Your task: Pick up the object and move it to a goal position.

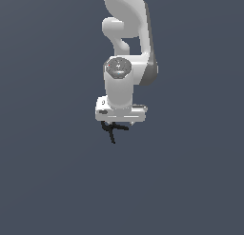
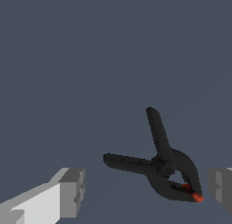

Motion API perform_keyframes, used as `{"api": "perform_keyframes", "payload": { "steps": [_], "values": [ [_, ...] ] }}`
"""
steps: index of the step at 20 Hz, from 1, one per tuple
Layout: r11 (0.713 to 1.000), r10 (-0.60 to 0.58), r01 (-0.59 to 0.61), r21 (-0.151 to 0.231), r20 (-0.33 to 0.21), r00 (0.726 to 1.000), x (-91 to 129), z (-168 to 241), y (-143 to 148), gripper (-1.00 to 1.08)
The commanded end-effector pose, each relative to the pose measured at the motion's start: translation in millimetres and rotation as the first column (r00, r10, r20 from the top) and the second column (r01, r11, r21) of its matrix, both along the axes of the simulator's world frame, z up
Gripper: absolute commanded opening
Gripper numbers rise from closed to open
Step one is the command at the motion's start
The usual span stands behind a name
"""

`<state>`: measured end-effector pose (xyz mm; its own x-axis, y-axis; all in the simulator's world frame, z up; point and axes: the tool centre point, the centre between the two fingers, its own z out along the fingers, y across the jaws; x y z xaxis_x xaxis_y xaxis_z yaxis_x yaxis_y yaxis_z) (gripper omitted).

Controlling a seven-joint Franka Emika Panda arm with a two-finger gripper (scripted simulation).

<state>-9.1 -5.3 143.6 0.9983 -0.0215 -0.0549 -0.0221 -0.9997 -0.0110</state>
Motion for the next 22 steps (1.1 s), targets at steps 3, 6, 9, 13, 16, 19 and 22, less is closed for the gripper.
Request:
{"api": "perform_keyframes", "payload": {
  "steps": [3,6,9,13,16,19,22],
  "values": [
    [1.000,-0.001,0.001,0.001,0.003,1.000,1,1,0,1.00],
    [1.000,-0.008,0.008,0.004,0.016,1.000,4,8,1,1.00],
    [1.000,-0.017,0.017,0.008,0.029,0.999,8,15,2,1.00],
    [1.000,-0.019,0.019,0.008,0.031,0.999,8,16,3,1.00],
    [1.000,-0.008,0.007,0.007,0.030,1.000,7,15,1,1.00],
    [1.000,0.016,-0.016,0.006,0.032,0.999,6,12,-1,1.00],
    [0.999,0.051,-0.051,0.003,0.032,0.998,4,7,-4,1.00]
  ]
}}
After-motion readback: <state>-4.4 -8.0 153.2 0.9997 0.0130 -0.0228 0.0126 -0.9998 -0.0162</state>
